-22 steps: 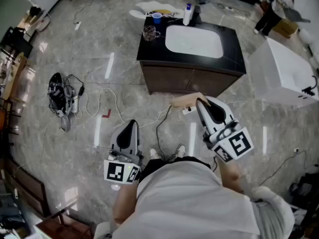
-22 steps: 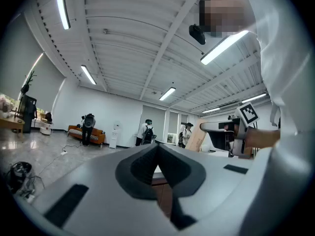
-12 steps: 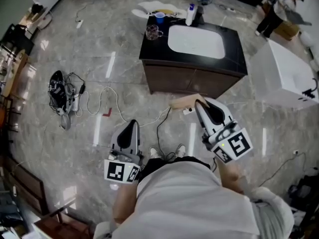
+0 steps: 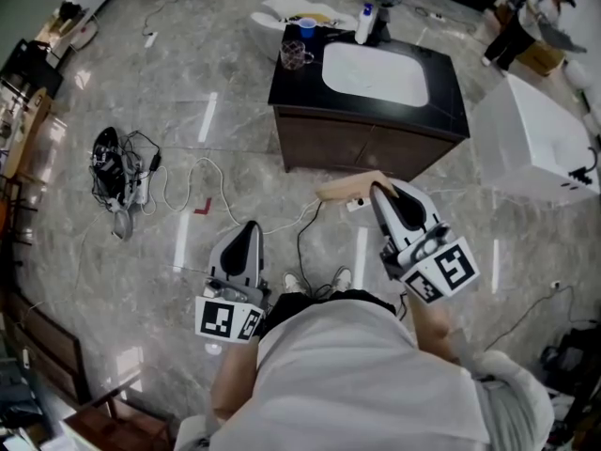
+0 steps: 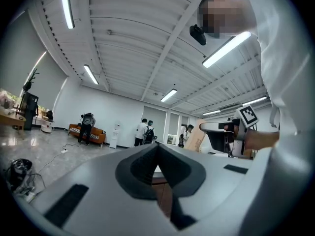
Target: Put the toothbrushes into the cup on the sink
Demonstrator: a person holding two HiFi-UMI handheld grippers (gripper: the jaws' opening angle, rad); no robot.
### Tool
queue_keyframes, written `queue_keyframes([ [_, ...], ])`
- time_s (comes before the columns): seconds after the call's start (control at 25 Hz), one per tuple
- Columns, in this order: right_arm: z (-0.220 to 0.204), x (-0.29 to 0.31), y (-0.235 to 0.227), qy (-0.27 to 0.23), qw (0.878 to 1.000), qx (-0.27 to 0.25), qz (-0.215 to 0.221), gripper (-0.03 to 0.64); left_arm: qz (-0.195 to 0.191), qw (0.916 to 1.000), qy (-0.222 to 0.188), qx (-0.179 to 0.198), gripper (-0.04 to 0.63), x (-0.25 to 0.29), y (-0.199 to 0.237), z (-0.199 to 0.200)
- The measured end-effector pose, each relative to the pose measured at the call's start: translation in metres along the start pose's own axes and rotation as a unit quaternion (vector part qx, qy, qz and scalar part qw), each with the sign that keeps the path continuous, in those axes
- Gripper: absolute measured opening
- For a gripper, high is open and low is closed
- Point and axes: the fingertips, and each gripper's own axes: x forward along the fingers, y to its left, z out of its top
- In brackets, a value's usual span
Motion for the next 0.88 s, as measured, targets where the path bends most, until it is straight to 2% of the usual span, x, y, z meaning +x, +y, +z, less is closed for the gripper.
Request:
queue_keyframes([
  [0.56,-0.016,0.029,0.045,0.02,1.0,-0.004,0.013,0.057,-0.002,0.9997,0.004,-0.022,0.003,-0.027,0.039,-0.015],
  [0.88,-0.012,0.035,0.046,0.015,1.0,-0.005,0.006,0.057,-0.023,0.9995,0.0,-0.019,0.003,-0.02,0.036,-0.01],
])
